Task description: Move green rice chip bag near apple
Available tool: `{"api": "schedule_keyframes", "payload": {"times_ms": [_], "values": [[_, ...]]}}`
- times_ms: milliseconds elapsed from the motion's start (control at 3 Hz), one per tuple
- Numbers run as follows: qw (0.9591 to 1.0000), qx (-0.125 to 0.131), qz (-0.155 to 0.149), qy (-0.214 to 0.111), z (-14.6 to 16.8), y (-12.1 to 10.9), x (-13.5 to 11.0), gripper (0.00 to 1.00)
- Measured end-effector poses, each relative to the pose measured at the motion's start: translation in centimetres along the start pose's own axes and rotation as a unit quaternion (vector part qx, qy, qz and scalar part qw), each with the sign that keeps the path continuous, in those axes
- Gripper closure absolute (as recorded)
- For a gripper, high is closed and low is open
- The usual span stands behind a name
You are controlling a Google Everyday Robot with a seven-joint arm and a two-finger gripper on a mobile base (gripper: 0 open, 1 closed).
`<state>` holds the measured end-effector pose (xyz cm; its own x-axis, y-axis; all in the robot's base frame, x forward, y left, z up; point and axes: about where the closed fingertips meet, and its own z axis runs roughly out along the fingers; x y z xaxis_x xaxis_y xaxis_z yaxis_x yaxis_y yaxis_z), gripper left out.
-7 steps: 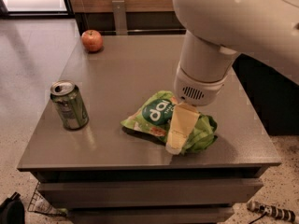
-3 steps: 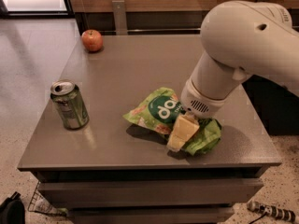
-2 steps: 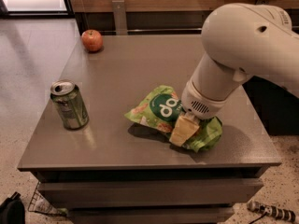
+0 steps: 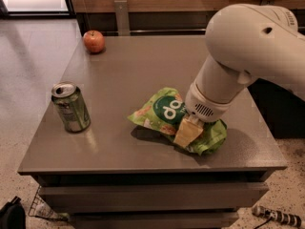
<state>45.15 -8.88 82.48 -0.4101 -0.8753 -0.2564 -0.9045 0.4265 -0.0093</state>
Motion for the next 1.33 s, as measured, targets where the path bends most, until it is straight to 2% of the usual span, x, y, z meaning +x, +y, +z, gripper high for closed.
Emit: {"api": "schedule_keyframes", "payload": {"times_ms": [333,667,1000,1333], "values": [[0.9999,0.012,-0.004,0.000,-0.8,-0.2,-0.3,1.00],[0.9988,0.044,-0.019,0.000,-3.4,-1.2,-1.6,1.00],[0.9966,0.067,-0.037,-0.030,-6.6,-3.5,-3.0,1.00],[0.9841,0.079,-0.096,-0.127,-11.2,-8.8,-6.2,1.00]]}}
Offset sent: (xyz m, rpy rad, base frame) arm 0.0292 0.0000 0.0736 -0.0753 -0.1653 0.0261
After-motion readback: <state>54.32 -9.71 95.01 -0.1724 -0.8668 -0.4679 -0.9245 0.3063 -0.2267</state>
